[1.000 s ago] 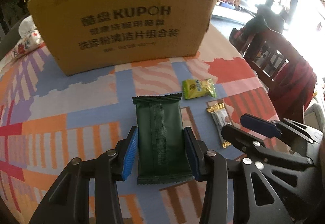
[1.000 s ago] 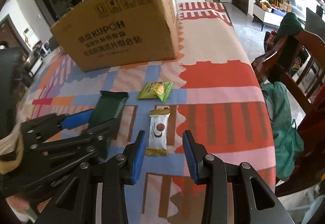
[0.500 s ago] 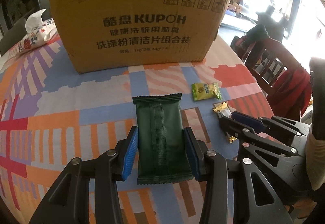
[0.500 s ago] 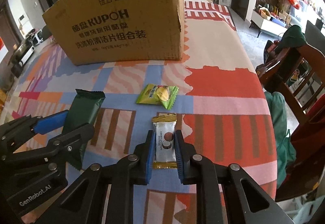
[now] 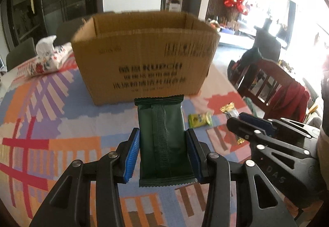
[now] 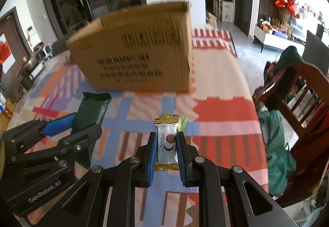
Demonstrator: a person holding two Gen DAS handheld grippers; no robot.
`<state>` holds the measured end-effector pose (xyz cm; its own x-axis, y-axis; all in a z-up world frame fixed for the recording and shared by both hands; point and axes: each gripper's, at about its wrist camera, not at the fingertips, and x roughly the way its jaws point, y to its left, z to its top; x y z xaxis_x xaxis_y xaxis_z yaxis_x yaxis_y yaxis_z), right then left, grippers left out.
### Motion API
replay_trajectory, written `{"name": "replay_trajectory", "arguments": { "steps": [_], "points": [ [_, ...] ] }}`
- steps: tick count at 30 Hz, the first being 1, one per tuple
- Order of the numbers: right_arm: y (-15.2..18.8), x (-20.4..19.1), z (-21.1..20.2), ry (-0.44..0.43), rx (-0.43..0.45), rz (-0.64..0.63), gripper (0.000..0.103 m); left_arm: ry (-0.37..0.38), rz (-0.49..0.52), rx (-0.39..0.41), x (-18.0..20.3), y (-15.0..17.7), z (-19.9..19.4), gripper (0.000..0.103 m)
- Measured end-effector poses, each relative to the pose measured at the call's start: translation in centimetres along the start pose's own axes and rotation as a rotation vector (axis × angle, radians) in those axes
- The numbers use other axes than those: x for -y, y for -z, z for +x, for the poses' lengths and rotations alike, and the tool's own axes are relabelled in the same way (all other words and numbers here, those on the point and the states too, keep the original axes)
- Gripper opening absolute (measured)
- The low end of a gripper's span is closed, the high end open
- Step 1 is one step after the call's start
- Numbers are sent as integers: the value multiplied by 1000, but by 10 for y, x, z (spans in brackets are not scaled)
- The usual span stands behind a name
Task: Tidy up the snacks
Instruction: 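Carry both held snacks up and over the cardboard box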
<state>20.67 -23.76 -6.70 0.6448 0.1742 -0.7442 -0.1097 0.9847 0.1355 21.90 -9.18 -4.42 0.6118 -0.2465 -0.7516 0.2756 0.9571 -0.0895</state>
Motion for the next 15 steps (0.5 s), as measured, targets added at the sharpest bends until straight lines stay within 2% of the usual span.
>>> {"name": "replay_trajectory", "arguments": {
  "steps": [8,15],
  "points": [
    [-32,-8,-40,-21,133,-34,20,-13,4,103,-8,-34,-38,44],
    [-63,-16,-58,-44,208,-57,20,-42,21,165,-16,-62,-59,44]
  ]
}}
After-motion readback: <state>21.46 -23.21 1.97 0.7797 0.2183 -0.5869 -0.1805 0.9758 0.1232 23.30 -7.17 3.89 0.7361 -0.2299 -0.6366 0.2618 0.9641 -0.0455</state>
